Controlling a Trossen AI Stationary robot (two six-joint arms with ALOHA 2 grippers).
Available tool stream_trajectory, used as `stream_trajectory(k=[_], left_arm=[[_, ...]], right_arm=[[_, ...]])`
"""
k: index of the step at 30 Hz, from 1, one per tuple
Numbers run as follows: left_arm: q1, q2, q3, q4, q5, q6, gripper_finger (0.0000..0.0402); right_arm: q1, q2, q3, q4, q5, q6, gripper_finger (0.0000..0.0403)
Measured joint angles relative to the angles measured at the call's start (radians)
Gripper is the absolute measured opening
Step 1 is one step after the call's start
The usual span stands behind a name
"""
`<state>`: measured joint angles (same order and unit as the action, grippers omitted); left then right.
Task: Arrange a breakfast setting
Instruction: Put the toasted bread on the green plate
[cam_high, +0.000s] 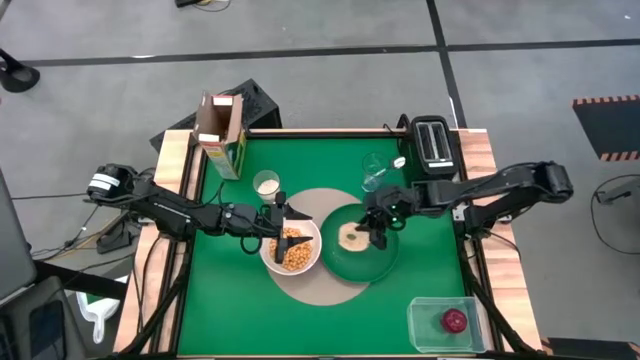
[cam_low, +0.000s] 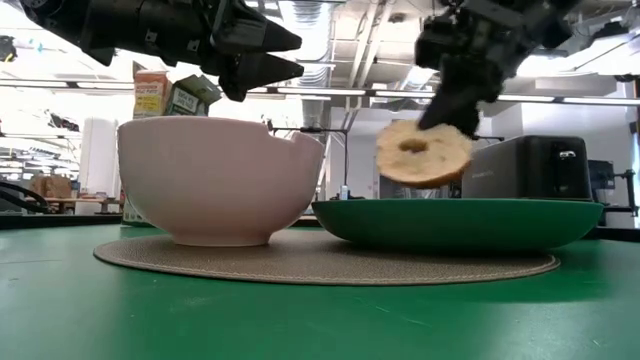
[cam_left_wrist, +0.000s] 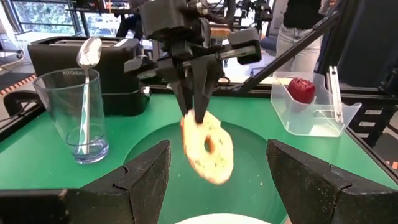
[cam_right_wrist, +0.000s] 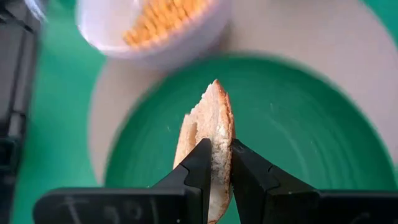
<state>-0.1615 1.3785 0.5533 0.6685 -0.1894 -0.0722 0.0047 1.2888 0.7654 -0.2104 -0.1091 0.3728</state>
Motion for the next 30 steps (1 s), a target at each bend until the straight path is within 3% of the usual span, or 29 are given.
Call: stream_trajectory(k=[11, 30], left_arm=[[0.000, 0.000, 0.000, 0.000, -0.001, 0.000, 0.0251], [0.000, 0.000, 0.000, 0.003, 0.000, 0.000, 0.0251]], right_arm=[[-0.001, 0.156, -0.001, 0.044, -0.002, 0.005, 0.0076], [-0.001, 0.138, -0.002, 0.022, 0.001, 0.012, 0.0088]])
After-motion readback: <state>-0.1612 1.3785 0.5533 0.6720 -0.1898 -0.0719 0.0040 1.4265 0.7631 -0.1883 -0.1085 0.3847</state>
